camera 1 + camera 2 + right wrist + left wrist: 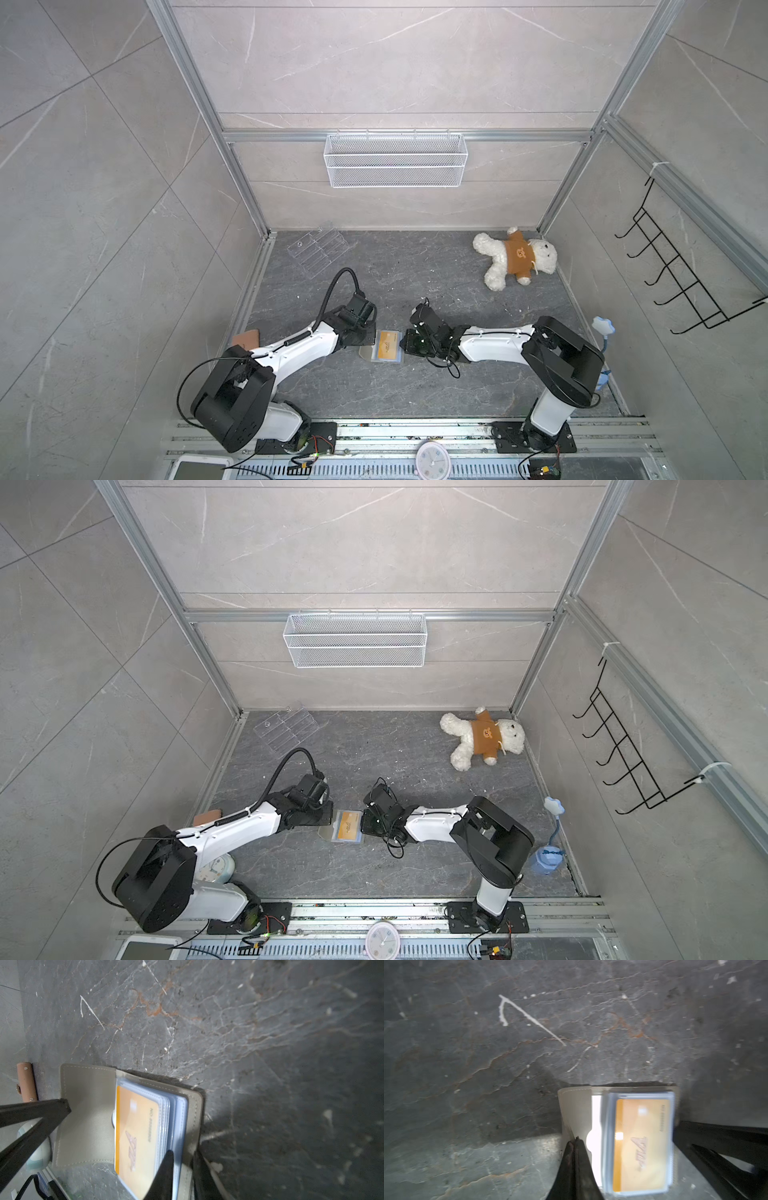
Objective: Take the credit cards out of the card holder
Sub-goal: Open the card holder at the center of the table.
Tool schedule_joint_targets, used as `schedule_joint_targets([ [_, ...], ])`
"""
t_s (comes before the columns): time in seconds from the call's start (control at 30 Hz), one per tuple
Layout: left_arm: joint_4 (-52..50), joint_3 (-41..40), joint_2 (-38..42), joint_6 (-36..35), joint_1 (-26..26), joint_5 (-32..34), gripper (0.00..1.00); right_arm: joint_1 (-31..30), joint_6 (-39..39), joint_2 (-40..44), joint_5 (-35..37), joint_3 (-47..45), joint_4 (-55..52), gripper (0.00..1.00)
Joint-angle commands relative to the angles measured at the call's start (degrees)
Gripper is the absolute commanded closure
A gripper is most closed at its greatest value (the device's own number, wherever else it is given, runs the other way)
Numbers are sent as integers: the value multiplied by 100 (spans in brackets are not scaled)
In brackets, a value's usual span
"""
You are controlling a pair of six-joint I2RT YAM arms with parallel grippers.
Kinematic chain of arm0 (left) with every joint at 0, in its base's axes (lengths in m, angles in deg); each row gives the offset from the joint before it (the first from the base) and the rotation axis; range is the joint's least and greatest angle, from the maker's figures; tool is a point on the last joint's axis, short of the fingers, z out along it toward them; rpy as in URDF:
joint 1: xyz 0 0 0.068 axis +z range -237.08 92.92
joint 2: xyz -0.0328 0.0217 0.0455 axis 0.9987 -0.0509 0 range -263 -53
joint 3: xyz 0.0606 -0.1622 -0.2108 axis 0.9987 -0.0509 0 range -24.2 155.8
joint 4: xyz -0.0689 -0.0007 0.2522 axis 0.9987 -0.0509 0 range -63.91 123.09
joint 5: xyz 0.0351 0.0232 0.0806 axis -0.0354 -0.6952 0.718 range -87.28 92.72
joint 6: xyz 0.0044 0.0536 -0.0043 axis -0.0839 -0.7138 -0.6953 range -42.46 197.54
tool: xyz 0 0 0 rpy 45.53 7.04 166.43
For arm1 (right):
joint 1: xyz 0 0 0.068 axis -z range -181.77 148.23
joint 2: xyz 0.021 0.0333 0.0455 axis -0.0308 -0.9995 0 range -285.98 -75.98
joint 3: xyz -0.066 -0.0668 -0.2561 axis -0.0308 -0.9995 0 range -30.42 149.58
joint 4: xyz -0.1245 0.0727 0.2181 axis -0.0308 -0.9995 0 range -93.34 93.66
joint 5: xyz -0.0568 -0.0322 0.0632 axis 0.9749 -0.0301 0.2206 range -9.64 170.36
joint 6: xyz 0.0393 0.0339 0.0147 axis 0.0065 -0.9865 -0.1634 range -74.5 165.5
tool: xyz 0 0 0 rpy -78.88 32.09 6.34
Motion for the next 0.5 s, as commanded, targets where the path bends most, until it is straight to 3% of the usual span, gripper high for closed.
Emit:
schedule_joint_targets([
  [0.0,-633,31,-357,-114,-52,97,99,5,102,-334,168,-25,-258,79],
  [0.17,-678,89,-679,-107,-104,173,93,3,104,-298,105,-30,-138,79],
  [0.47,-187,-101,-827,114,-204,-171,93,5,76,-183,-218,88,13,75],
])
